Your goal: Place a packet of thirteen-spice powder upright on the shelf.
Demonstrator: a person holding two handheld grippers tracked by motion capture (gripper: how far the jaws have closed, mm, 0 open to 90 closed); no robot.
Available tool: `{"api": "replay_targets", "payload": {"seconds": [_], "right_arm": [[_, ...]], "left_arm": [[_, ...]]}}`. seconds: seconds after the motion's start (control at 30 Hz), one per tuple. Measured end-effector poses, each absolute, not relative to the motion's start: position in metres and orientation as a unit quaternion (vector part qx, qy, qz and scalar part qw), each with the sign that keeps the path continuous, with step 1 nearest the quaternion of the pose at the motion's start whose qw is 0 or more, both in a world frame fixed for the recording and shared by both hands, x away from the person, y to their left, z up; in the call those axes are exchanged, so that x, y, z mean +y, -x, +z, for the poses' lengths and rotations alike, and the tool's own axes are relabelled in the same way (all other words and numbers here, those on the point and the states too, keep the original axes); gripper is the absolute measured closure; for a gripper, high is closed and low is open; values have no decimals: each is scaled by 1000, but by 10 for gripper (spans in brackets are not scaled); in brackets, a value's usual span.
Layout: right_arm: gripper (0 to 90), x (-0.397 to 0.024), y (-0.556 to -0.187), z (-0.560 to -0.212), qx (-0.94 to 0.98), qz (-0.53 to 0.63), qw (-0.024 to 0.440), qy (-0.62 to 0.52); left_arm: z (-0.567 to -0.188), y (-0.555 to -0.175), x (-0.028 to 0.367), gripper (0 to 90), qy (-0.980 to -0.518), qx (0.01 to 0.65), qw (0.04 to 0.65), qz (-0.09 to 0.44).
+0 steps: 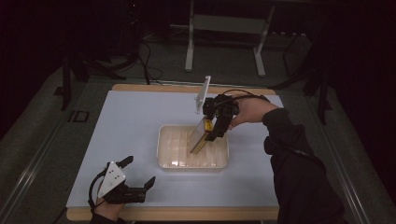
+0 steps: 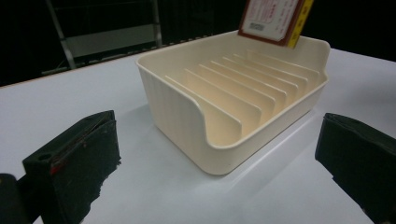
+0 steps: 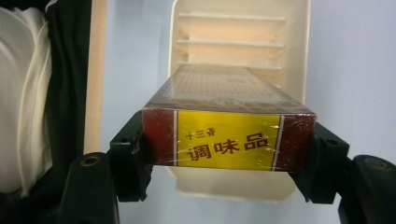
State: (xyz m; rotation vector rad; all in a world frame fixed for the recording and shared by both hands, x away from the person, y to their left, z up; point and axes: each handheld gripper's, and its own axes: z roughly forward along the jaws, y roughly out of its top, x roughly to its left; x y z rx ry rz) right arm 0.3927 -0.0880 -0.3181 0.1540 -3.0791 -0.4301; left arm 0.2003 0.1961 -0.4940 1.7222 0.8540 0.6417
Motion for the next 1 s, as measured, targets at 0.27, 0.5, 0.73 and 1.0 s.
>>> {"api": "replay_targets", "payload": {"seconds": [0.27,0.5,0.73,1.0], "right_arm": [[320,-72,-396,-326,-986,-158,17,-54],[320,-61,-399,-338,-985,-159,21,-60],[320,-59,-404,-350,-987,-153,25,-50],[320,-56,-406,-360,-987,-152,33,-48]], "left_arm": [[-494,-200,196,0,-722,357,529,269],[-494,-200,197,0,-722,356,530,268],[-494,-200,197,0,-722,355,530,268],[-494,-200,197,0,-722,355,529,268]]}}
